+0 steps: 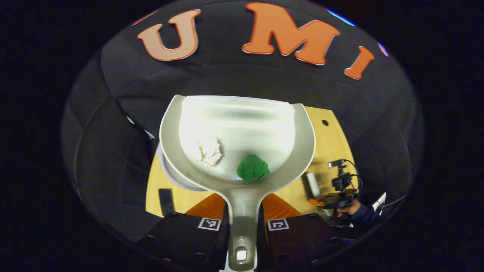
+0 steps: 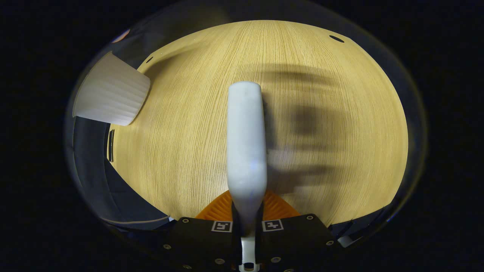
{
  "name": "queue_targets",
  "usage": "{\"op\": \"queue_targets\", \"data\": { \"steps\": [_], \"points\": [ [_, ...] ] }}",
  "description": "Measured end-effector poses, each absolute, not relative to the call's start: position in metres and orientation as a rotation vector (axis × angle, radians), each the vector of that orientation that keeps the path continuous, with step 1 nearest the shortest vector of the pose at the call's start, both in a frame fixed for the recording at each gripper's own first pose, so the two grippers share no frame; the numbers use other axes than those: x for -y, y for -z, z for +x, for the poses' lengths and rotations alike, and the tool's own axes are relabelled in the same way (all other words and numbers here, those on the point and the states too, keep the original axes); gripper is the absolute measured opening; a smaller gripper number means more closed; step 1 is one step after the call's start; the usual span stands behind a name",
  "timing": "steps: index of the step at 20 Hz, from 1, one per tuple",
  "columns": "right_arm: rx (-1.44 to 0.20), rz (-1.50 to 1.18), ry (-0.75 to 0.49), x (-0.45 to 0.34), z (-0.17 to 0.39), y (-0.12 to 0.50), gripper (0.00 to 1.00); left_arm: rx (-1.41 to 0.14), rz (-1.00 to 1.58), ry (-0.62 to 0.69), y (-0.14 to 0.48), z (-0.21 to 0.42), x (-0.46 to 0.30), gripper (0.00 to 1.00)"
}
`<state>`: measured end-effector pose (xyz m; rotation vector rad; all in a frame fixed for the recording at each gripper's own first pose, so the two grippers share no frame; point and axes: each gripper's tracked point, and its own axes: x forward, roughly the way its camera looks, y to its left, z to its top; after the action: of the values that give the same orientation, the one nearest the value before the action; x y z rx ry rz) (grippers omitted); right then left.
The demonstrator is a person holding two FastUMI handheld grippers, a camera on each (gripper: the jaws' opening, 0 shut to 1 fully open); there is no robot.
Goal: Pick up the small broom and dustpan from the desktop, sweep the trash into the dustpan with the broom, and then empty the trash into the garbage bin.
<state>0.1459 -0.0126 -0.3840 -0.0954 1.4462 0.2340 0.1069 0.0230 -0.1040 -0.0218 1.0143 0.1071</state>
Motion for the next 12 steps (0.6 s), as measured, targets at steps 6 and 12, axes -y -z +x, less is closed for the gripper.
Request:
{"op": "queue_targets", "data": {
  "steps": [6,12],
  "points": [
    [-1.444,-0.077,-0.224,0.011,0.146,0.385,0.14,-1.196,0.033,-0.224,0.129,0.081,-0.064,0.31],
    [-1.446,-0.066,-0.224,0.006,0.147,0.386,0.14,-1.292,0.355,-0.28,0.126,0.076,-0.096,0.31]
  ]
}}
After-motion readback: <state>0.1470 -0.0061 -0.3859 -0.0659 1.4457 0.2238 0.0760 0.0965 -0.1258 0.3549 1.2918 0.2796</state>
